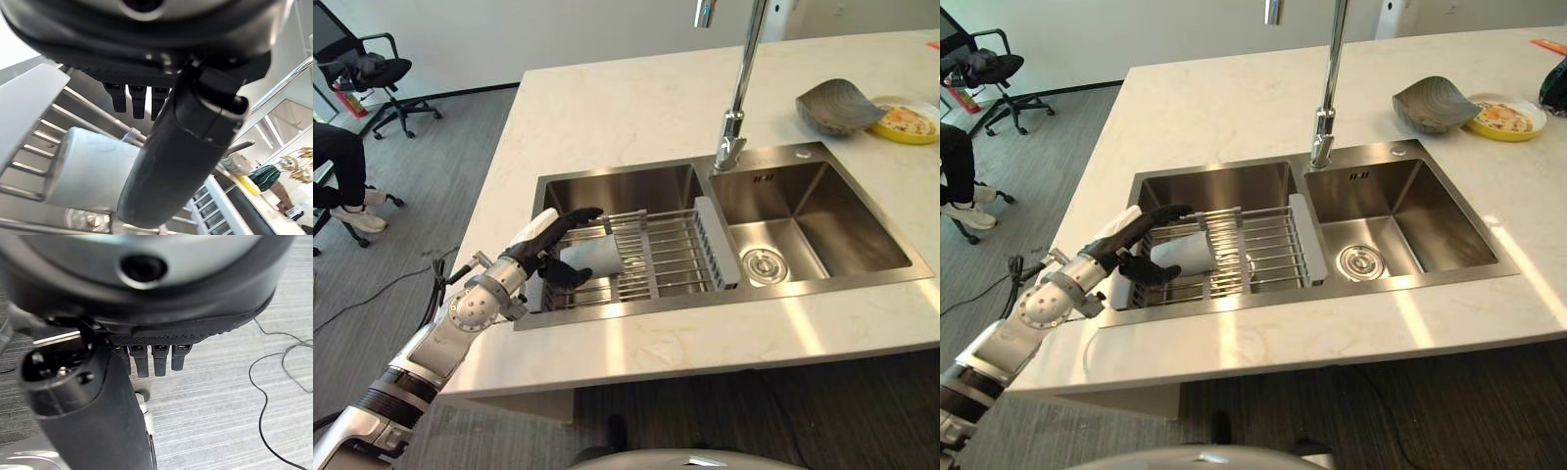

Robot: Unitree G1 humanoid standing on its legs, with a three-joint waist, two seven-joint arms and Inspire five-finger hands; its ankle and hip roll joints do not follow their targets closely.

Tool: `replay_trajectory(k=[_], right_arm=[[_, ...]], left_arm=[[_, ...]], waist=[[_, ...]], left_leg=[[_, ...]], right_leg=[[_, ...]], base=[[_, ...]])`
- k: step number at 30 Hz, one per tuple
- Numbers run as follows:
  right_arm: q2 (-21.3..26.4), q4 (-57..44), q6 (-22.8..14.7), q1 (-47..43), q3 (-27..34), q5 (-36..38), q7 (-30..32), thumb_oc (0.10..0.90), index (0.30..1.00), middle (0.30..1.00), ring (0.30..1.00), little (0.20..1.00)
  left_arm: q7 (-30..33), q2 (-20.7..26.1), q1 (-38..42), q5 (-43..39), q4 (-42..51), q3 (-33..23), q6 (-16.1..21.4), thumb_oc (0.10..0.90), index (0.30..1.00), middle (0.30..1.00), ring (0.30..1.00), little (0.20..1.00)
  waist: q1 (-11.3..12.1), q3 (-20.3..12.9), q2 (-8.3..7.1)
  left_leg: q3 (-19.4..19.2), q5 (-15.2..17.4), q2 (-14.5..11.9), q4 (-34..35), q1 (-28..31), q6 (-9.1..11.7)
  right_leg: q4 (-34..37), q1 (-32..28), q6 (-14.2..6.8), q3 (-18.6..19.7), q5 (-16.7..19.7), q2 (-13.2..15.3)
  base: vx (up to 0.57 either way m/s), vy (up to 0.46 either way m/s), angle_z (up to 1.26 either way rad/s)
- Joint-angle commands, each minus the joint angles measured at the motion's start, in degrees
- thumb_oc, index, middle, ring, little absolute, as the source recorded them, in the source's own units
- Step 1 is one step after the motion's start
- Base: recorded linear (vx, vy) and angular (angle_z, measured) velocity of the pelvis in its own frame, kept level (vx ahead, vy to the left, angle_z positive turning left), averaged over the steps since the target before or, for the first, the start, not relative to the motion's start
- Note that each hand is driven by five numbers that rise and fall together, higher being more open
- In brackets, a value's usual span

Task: Place the dishes in the dishwasher.

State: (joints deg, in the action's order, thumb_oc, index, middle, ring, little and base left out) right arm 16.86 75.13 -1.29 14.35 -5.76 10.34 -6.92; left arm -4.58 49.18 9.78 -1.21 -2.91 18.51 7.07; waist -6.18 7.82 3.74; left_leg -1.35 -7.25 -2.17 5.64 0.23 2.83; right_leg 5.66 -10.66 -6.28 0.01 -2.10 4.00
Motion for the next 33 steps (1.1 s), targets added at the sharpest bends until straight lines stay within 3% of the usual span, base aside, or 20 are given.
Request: replay_trajectory(k=[1,5,6,9,18,33], right_arm=[[2.4,0.3,0.2,1.1,0.3,0.7,0.2,0.800,0.900,0.900,0.900,0.900],[3.2,0.4,-0.5,-1.1,0.1,0.4,2.0,0.800,0.900,0.900,0.900,0.900],[-0.5,-2.0,-0.5,-2.2,-0.5,3.2,2.2,0.800,0.900,0.900,0.900,0.900],[-1.4,-2.3,-0.3,-2.5,-0.7,3.3,3.0,0.800,0.900,0.900,0.900,0.900],[-0.5,-2.7,-0.2,-2.6,-0.8,3.0,3.7,0.800,0.900,0.900,0.900,0.900],[1.1,-2.2,0.5,-4.0,-0.9,3.7,4.2,0.800,0.900,0.900,0.900,0.900]], left_arm=[[3.1,1.0,9.7,3.3,0.7,-4.4,2.7,0.800,0.900,0.900,0.900,0.900],[2.4,-0.5,8.6,4.0,-0.6,-4.2,2.5,0.800,0.900,0.900,0.900,0.900],[3.0,-3.6,8.0,8.0,-2.3,-2.5,0.9,0.800,0.900,0.900,0.900,0.900],[3.7,-5.1,10.2,9.4,-5.4,-1.2,0.1,0.800,0.900,0.900,0.900,0.900],[5.6,-8.1,13.3,16.2,-12.4,1.3,-2.1,0.800,0.900,0.900,0.900,0.900],[5.7,-13.0,20.6,19.8,-20.6,7.1,-5.0,0.800,0.900,0.900,0.900,0.900]], waist=[[0.4,1.4,-0.51],[0.7,1.1,-0.55],[1.4,0.3,-0.35],[1.2,0.1,-0.27],[0.8,-0.2,-0.75],[0.6,0.2,-0.79]], left_leg=[[-2.6,5.2,-1.1,-0.6,5.1,2.7],[-2.6,5.2,-1.2,-0.6,5.1,2.7],[-2.3,5.4,-1.0,-0.6,5.1,2.4],[-2.4,5.7,-1.1,-0.6,5.3,2.3],[-2.5,6.0,-1.2,-0.6,5.1,2.2],[-2.7,6.2,-1.3,-0.6,5.0,2.1]], right_leg=[[-0.7,6.1,-4.0,-2.9,3.3,0.6],[-0.7,6.3,-4.0,-3.0,3.2,0.6],[-0.7,5.9,-3.9,-3.3,3.0,0.7],[-0.7,5.9,-3.9,-3.3,2.8,0.6],[-0.7,6.1,-3.8,-3.2,2.7,0.5],[-0.7,6.4,-3.9,-3.3,2.6,0.5]], base=[[0.00,-0.004,-0.04],[0.02,-0.006,-0.04],[0.06,0.001,0.01],[0.03,0.002,0.05],[0.00,0.000,0.00],[0.00,-0.001,0.00]])
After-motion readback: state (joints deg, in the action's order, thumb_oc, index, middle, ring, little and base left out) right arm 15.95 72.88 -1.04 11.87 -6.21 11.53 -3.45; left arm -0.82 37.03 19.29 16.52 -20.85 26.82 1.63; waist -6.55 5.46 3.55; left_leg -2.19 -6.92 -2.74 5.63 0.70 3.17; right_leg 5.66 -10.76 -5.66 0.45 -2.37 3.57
